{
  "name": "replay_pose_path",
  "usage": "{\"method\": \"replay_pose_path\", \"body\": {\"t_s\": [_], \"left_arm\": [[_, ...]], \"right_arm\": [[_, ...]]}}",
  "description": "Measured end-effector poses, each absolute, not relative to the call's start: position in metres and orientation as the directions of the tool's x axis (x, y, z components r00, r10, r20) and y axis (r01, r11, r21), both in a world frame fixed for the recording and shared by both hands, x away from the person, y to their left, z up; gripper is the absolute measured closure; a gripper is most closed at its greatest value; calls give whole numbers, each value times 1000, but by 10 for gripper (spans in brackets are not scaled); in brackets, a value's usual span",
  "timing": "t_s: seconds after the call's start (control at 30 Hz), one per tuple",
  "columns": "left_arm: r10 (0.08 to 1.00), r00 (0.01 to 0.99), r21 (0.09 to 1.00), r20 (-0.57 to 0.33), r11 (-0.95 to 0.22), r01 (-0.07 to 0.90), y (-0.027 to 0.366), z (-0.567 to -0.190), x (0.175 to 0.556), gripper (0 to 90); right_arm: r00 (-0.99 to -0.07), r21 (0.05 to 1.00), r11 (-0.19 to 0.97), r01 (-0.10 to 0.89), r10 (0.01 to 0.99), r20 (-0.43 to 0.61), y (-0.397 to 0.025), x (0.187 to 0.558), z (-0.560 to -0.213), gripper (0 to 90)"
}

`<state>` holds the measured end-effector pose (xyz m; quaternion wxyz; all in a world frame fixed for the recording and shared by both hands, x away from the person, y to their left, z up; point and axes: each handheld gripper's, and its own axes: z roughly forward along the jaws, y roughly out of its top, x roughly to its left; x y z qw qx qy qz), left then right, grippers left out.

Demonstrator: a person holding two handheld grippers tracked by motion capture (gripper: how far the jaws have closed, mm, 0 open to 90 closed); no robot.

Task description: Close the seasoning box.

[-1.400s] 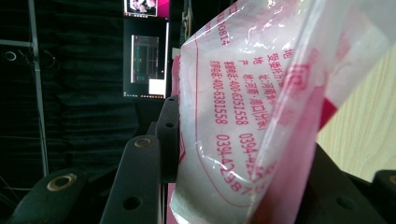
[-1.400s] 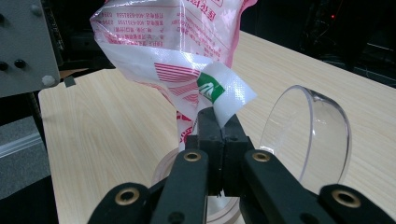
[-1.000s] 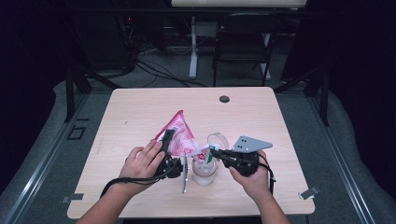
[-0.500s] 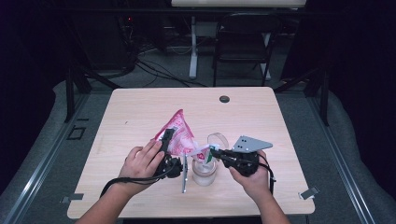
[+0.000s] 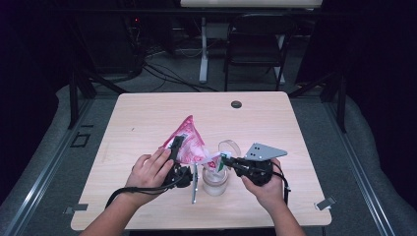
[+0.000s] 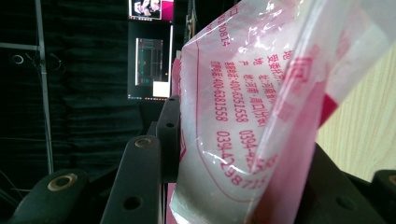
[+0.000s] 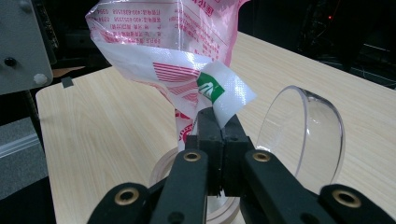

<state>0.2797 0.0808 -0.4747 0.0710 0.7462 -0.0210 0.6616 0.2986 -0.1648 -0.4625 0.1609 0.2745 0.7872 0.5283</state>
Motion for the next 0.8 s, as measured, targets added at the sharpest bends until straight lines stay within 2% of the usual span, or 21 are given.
{"method": "replay_pose_path", "body": {"t_s": [0.8], "left_arm": [[51,118,65,992,-990,-124,79,-473,278,639]], "right_arm": [[-796,921,289,261,604,36,-166,299,-463,895]]}}
